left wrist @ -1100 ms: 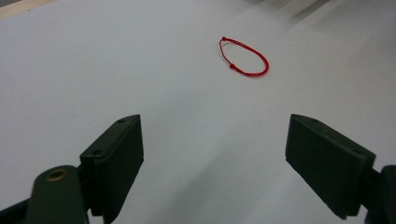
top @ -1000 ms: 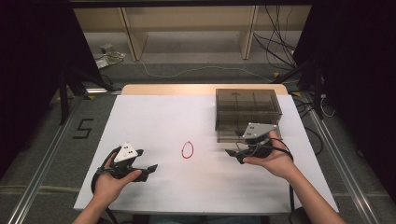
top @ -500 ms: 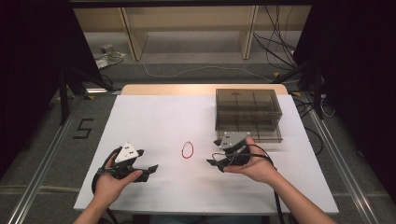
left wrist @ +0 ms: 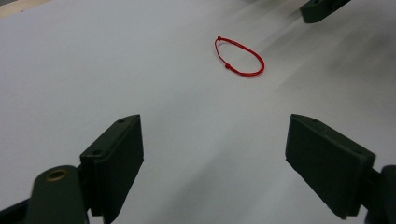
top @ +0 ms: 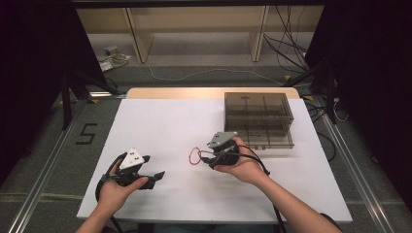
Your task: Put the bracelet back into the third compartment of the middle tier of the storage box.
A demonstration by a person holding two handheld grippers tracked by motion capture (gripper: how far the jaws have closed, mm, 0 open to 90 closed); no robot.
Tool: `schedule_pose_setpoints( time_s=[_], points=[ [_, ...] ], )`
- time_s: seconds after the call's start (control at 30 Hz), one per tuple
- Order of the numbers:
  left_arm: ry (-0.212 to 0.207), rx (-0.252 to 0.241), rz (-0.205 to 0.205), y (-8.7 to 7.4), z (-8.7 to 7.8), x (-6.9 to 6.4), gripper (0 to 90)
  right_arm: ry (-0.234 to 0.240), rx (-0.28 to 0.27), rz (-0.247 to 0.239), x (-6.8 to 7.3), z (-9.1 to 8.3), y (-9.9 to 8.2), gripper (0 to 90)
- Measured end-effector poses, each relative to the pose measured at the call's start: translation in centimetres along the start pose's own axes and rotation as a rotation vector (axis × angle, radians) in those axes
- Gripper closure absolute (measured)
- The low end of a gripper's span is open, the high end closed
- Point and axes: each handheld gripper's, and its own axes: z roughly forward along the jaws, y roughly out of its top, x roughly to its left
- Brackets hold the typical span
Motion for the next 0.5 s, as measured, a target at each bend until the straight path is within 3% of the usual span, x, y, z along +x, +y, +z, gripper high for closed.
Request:
schedule_pose_setpoints(
  time_s=[0.3, 0.5],
  points=[
    [0.000, -0.002, 0.001, 0.0, 0.0, 0.0, 19.2, -0.049, 0.040, 0.056, -0.6, 2.9, 0.6, 50.1],
    [-0.001, -0.002, 0.004, 0.0, -0.1, 0.0, 19.3, -0.045, 0.055, 0.077, -0.7, 4.4, 0.7, 50.7]
  ],
)
